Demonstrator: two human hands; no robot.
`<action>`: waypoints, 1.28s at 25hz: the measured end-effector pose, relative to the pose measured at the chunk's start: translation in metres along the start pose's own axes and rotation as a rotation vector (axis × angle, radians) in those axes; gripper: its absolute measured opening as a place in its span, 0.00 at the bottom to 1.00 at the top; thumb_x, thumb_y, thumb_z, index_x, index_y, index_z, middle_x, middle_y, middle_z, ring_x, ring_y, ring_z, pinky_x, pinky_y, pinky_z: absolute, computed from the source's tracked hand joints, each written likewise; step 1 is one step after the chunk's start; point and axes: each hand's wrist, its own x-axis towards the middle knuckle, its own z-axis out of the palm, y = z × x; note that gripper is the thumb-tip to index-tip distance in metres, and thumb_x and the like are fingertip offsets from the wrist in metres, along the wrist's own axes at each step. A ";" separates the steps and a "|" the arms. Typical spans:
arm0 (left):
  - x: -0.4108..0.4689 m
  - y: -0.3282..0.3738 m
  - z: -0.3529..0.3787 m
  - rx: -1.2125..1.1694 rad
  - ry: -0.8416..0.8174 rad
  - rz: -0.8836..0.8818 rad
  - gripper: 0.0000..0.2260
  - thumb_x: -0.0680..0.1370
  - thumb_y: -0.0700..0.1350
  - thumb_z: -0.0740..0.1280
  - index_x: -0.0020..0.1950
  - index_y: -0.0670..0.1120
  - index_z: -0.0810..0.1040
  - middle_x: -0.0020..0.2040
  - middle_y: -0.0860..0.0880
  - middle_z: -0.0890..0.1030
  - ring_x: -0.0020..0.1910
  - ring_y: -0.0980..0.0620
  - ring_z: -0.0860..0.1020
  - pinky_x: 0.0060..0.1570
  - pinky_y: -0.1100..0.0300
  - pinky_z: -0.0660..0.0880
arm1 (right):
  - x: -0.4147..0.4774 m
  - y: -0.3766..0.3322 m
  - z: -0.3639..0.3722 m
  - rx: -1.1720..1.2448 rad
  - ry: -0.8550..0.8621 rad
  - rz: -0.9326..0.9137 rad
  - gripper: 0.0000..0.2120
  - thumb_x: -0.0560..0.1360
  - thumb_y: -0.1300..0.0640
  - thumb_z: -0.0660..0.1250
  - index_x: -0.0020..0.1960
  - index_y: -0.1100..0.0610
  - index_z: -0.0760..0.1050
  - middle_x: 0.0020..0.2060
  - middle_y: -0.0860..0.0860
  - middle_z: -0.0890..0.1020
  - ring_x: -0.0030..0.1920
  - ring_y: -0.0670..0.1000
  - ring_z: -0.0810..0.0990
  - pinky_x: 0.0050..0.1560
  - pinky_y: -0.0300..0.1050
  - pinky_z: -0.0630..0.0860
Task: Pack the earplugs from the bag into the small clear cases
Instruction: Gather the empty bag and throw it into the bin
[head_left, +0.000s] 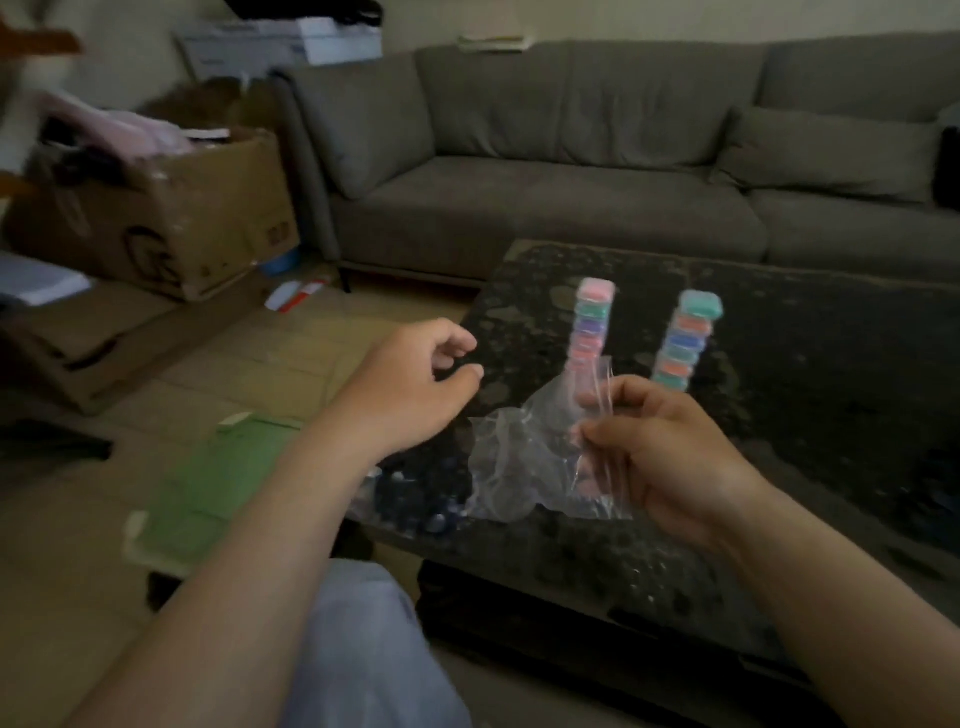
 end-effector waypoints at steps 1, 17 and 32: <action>0.004 -0.007 -0.008 0.005 0.030 -0.033 0.06 0.79 0.50 0.71 0.55 0.58 0.78 0.53 0.60 0.80 0.56 0.59 0.79 0.61 0.53 0.79 | 0.005 0.000 0.013 0.007 -0.016 -0.002 0.11 0.79 0.68 0.65 0.57 0.57 0.79 0.46 0.60 0.81 0.41 0.55 0.80 0.37 0.49 0.81; 0.001 -0.174 -0.033 0.550 -0.138 -0.678 0.35 0.75 0.55 0.75 0.77 0.49 0.64 0.75 0.43 0.67 0.72 0.39 0.69 0.68 0.45 0.72 | 0.080 0.018 0.140 -0.145 -0.122 -0.084 0.11 0.79 0.70 0.64 0.55 0.56 0.78 0.47 0.63 0.82 0.37 0.55 0.81 0.39 0.52 0.84; 0.014 -0.233 0.006 0.615 -0.265 -0.777 0.25 0.75 0.47 0.75 0.68 0.50 0.66 0.67 0.43 0.67 0.67 0.38 0.69 0.62 0.39 0.72 | 0.113 0.036 0.163 -0.166 -0.116 -0.009 0.10 0.79 0.69 0.64 0.56 0.58 0.77 0.48 0.62 0.81 0.33 0.52 0.80 0.34 0.49 0.83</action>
